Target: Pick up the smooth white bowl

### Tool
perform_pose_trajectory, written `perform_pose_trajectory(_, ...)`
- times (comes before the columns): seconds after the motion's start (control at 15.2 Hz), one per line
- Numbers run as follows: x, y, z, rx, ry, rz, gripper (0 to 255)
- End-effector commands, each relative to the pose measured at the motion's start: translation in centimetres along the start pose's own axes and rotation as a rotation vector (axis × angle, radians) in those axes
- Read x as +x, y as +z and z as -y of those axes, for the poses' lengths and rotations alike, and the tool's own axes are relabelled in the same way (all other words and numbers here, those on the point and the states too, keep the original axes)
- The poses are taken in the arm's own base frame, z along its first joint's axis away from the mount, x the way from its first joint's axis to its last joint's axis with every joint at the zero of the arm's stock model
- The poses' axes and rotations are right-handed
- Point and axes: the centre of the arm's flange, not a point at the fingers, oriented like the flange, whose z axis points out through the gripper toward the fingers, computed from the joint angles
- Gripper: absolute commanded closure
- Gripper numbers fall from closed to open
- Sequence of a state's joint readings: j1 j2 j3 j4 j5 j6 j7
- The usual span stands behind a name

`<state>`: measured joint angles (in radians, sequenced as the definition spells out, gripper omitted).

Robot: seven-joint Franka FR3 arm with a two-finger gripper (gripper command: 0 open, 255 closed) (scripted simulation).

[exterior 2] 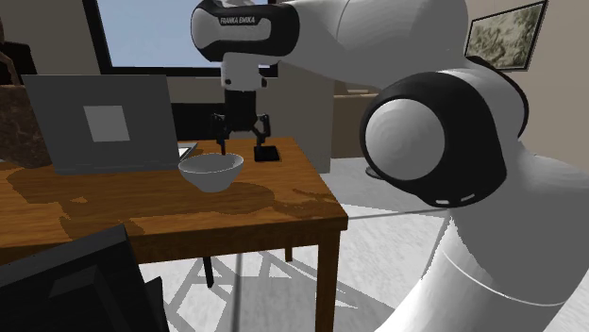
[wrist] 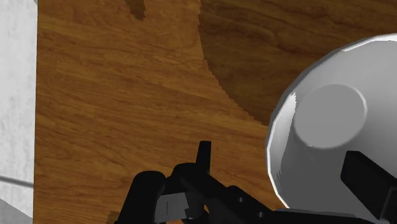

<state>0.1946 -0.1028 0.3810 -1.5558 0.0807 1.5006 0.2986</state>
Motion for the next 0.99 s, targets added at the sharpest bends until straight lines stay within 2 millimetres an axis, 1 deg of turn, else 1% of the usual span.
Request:
perform_pose_trajectory(0.0, 0.0, 0.2, 0.0, 0.000, 0.000, 0.000, 255)
perform_pose_trajectory(0.59, 0.0, 0.2, 0.0, 0.000, 0.000, 0.000, 255)
perform_pose_trajectory(0.92, 0.1, -2.4, 0.1, 0.000, 0.000, 0.000, 255)
